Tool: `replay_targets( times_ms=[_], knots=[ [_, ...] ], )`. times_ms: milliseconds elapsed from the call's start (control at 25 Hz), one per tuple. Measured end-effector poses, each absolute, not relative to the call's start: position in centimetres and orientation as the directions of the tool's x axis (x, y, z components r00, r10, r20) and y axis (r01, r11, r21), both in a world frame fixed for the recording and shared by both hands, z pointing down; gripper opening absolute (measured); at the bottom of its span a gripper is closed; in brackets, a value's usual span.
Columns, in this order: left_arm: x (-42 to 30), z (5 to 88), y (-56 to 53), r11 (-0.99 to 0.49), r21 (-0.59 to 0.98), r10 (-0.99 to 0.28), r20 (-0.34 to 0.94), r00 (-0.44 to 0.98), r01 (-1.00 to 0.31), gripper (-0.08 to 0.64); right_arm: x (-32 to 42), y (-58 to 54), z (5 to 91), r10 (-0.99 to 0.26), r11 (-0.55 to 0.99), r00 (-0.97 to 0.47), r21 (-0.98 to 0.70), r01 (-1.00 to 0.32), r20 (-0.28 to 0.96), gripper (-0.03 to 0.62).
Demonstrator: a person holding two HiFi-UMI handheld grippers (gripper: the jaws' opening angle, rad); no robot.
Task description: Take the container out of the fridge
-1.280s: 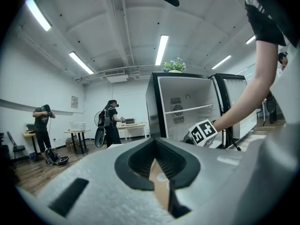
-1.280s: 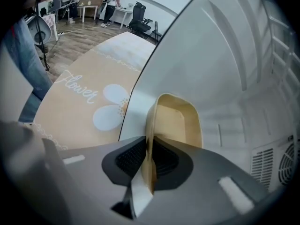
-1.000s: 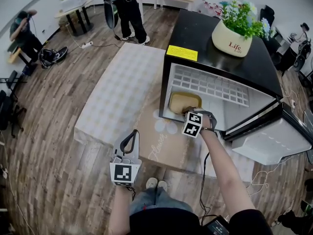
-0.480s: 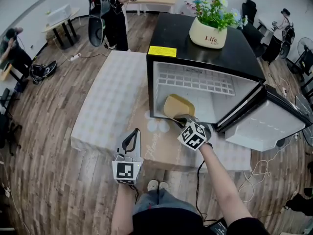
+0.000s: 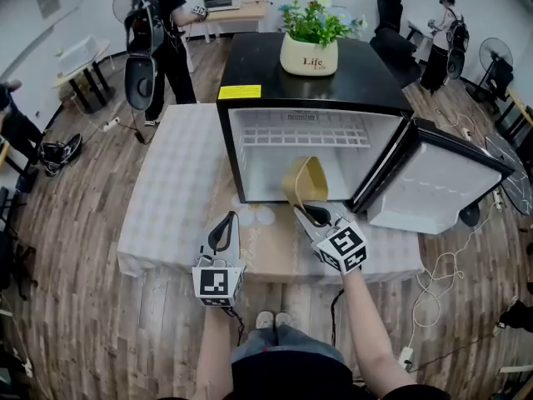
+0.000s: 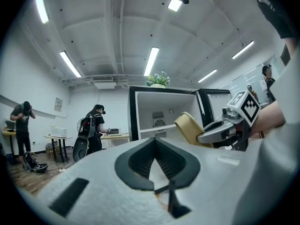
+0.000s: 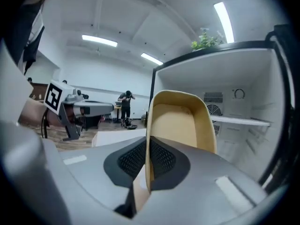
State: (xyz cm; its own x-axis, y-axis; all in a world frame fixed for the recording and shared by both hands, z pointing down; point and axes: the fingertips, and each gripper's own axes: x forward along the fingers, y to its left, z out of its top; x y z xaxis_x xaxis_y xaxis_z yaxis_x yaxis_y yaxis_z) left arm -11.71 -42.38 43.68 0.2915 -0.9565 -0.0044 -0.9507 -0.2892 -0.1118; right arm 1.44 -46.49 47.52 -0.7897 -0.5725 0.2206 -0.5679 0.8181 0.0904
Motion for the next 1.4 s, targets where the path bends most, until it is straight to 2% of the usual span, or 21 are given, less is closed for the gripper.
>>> replay_targets(
  times_ms=[440, 640, 960, 1400],
  knots=[
    [-9.5, 41.1, -42.3, -0.320, -0.134, -0.943, -0.055, 0.329, -0.938, 0.005, 8.7, -43.8, 41.1, -0.705, 0.709, -0.702, -0.096, -0.699, -0.097, 0.015],
    [-9.6, 39.9, -41.7, -0.310, -0.140, -0.944, -0.073, 0.322, -0.940, 0.005, 12.2, -42.6, 39.6, -0.752, 0.658, -0.629, -0.165, -0.735, -0.196, 0.015],
    [-9.9, 39.4, -40.9, -0.302, -0.149, -0.946, -0.075, 0.315, -0.942, 0.005, 16.5, -41.5, 39.8, -0.810, 0.581, -0.532, -0.218, -0.784, -0.246, 0.014],
    [-9.8, 40.2, -41.1, -0.313, -0.150, -0.944, -0.059, 0.325, -0.938, 0.005, 17.5, -41.5, 41.0, -0.837, 0.543, -0.503, -0.210, -0.813, -0.214, 0.012]
  ],
)
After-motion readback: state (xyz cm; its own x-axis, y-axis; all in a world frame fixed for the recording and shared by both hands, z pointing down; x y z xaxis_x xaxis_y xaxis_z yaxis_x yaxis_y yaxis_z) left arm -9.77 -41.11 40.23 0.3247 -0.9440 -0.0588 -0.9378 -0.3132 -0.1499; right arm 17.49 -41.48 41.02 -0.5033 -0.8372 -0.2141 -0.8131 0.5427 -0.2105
